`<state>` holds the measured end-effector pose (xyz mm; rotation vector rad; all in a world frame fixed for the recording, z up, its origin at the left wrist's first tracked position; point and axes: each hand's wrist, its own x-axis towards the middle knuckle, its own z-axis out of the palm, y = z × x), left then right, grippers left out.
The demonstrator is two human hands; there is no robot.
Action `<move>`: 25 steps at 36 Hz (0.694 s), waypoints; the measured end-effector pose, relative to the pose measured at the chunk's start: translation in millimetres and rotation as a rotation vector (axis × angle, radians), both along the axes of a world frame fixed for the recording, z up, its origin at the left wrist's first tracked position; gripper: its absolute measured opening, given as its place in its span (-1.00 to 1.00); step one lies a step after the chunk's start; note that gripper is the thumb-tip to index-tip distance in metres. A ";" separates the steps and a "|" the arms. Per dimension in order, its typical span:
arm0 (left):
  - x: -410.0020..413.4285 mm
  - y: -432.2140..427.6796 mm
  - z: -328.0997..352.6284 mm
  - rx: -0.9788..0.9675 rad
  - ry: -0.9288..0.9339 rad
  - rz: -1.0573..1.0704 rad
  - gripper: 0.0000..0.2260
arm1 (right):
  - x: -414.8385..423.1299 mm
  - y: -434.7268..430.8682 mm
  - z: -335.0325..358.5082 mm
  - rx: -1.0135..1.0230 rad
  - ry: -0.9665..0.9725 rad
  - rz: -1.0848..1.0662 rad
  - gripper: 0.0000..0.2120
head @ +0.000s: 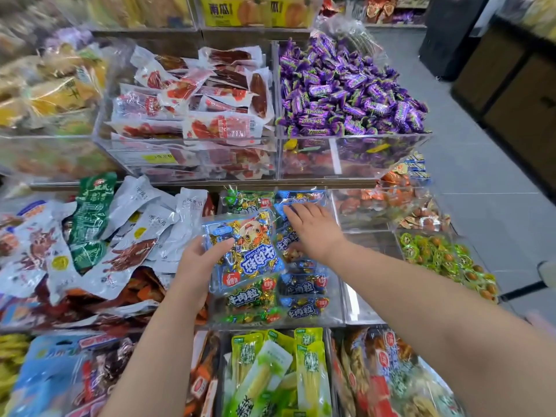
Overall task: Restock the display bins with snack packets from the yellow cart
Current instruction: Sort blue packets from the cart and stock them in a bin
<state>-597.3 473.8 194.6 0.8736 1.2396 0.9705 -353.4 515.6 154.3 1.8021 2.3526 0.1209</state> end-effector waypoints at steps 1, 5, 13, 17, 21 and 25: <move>0.1 0.9 -1.0 0.009 0.006 -0.003 -0.46 | -0.2 -0.3 0.1 0.019 0.008 0.001 -0.20; -2.5 4.4 -9.4 0.027 0.019 -0.019 -0.67 | 6.1 -4.4 2.7 0.093 0.057 -0.043 -0.32; -4.1 6.7 -14.6 0.017 0.003 -0.029 -0.63 | 17.0 -14.1 3.0 0.080 0.072 -0.227 -0.34; -2.7 6.8 -15.0 -0.006 0.020 -0.031 -0.73 | 6.9 -16.8 -0.8 0.069 0.018 -0.224 -0.29; -2.4 5.2 -13.6 -0.015 0.012 -0.050 -0.57 | -1.0 -22.0 -6.0 0.015 0.100 -0.201 -0.10; -2.3 5.7 -15.3 -0.005 0.002 -0.053 -0.64 | -12.3 -22.5 -10.6 -0.019 -0.077 -0.181 0.03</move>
